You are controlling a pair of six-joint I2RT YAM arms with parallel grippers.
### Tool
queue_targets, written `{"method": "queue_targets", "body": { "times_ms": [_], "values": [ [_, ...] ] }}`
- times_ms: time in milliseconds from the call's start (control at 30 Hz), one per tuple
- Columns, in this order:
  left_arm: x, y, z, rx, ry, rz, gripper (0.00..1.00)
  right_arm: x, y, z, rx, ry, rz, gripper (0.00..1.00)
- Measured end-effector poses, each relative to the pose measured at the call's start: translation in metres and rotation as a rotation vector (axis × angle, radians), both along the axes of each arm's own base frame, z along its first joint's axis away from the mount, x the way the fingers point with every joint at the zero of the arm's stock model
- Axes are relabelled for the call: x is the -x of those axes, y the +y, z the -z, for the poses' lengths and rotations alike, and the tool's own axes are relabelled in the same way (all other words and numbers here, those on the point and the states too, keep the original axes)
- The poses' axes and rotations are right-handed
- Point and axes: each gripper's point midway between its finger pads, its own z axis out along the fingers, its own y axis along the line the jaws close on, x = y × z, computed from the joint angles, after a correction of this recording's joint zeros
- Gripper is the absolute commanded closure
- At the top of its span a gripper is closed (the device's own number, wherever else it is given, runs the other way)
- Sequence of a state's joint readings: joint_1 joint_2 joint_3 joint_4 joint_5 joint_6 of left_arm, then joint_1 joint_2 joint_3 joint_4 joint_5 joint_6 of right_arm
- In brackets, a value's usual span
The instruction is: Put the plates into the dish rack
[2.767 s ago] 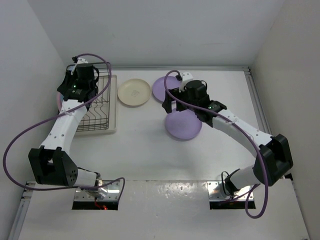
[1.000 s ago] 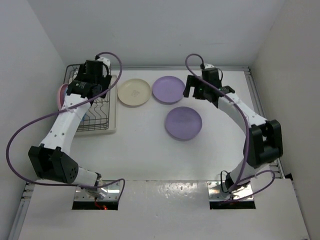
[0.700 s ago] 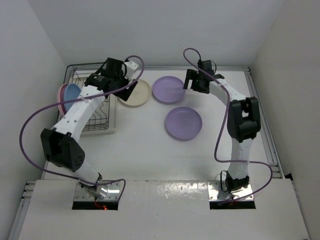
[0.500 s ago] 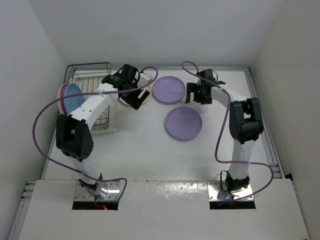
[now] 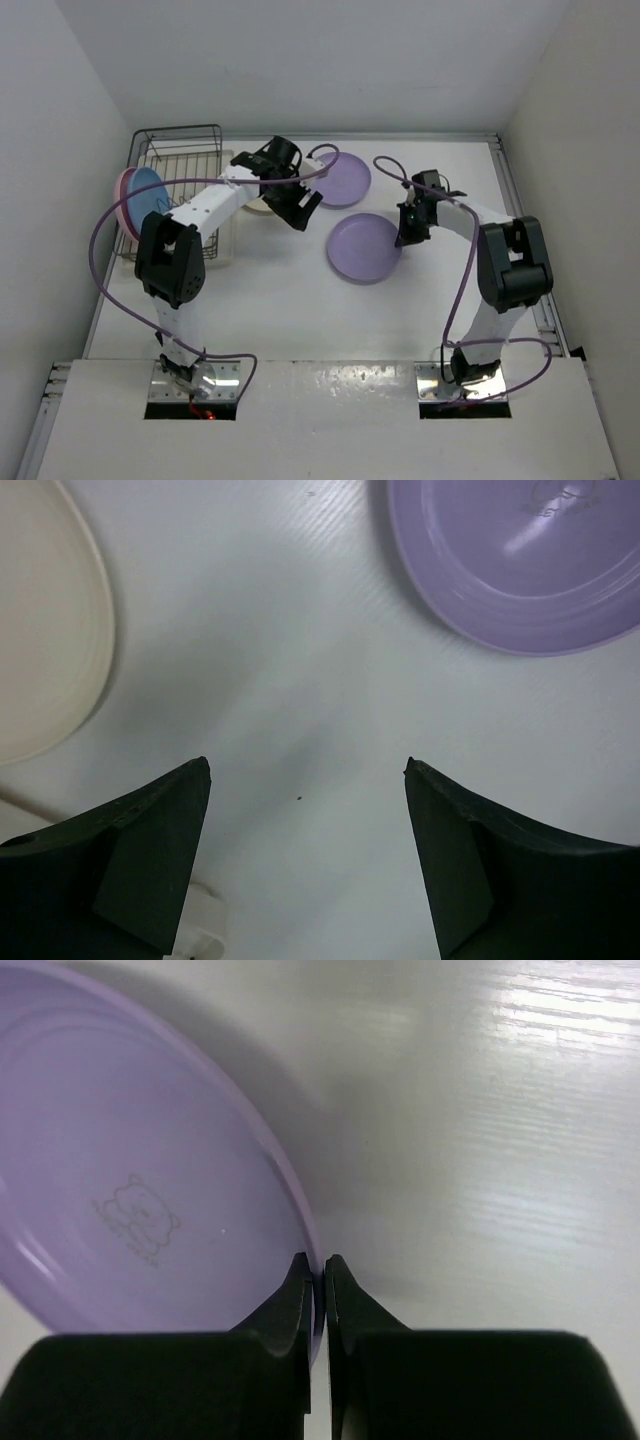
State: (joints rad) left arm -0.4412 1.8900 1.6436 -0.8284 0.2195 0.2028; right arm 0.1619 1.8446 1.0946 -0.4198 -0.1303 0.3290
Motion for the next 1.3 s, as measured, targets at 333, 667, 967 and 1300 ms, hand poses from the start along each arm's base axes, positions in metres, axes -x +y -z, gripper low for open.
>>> {"method": "queue_targets", "body": {
  "times_ms": [333, 667, 967, 1300],
  "values": [
    [0.019, -0.020, 0.019, 0.058, 0.074, 0.060, 0.17, 0.031, 0.041, -0.045, -0.002, -0.189, -0.144, 1.00],
    [0.046, -0.033, 0.060, 0.112, 0.216, 0.111, 0.38, 0.047, 0.081, -0.057, -0.126, -0.244, -0.192, 1.00],
    [0.062, -0.038, 0.066, 0.169, 0.276, 0.131, 1.00, 0.061, 0.090, -0.057, -0.204, -0.260, -0.204, 1.00],
    [0.036, -0.001, 0.039, 0.047, 0.141, 0.020, 1.00, 0.053, 0.106, -0.071, -0.281, -0.292, -0.196, 0.00]
  ]
}}
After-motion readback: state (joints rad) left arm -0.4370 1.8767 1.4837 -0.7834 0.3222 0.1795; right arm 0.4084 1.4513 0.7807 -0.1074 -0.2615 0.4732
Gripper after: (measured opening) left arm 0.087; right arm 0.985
